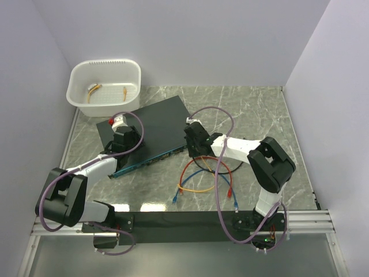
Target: Insert the plug into the switch port
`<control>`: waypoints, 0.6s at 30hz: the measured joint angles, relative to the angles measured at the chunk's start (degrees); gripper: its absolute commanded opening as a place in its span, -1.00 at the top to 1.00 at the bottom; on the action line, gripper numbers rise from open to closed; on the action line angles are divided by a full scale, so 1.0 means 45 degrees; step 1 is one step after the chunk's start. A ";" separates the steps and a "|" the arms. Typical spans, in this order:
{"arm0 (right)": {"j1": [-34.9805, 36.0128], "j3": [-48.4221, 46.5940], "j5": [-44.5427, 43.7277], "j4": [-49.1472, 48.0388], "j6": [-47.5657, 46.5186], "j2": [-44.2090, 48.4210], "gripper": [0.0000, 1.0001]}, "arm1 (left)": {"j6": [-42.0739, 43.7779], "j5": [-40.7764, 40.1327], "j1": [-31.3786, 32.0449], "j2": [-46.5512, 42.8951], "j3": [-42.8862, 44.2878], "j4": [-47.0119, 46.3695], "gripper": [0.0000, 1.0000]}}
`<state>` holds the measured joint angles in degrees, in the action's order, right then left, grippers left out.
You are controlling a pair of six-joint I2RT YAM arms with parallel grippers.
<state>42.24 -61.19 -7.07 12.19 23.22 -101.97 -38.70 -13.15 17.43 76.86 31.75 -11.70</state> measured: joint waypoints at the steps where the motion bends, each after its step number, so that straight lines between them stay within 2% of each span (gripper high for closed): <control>1: 0.0000 -0.0107 0.0005 0.0131 -0.0029 -0.0049 1.00 | 0.0029 0.0024 -0.0024 0.0015 -0.0005 -0.0024 -0.04; 18: -0.0005 -0.0325 0.0102 0.0272 -0.0029 -0.0321 1.00 | 0.0097 0.0102 -0.0087 0.0321 -0.0005 -0.0491 0.05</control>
<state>42.22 -62.65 -6.61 13.41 23.09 -103.42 -38.26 -12.69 17.04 78.30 31.73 -13.91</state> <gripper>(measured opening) 0.132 0.482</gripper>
